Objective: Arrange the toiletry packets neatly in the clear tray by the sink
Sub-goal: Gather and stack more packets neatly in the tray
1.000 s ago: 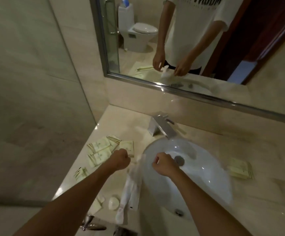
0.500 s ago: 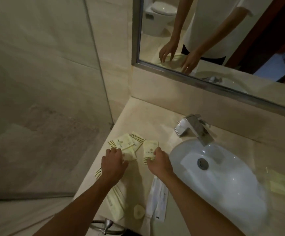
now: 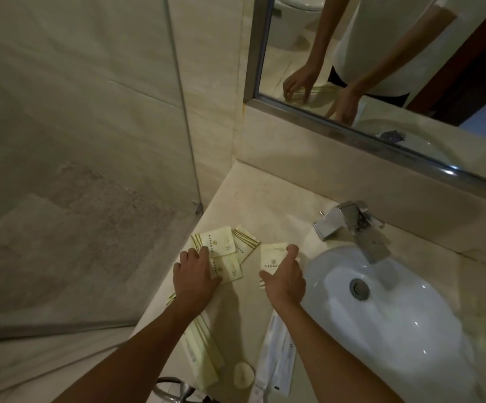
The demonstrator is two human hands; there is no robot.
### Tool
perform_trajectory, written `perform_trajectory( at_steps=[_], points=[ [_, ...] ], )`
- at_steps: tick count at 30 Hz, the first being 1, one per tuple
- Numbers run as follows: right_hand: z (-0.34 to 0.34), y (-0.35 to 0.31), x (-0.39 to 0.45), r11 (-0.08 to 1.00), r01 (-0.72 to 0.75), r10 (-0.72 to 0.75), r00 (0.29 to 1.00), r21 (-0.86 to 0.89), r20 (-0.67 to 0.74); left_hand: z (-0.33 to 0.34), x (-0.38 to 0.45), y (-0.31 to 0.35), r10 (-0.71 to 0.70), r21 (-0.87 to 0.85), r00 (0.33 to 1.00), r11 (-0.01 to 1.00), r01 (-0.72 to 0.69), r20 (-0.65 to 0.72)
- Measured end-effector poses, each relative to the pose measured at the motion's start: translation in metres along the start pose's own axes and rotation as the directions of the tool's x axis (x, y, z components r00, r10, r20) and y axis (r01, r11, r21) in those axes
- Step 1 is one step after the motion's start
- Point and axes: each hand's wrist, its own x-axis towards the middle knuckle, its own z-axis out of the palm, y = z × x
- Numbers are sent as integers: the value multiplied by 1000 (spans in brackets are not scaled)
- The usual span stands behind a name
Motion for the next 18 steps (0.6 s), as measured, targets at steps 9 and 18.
perform_trajectory(
  at_steps=[9,18],
  points=[
    [-18,15,1,909,-131,69,983,395,168,3,-4,12,30,68,999,997,-32,28],
    [-45,44,-2,796,-235,69,951,558,302,-8,-11,19,-65,-185,989,979,88,130]
  ],
)
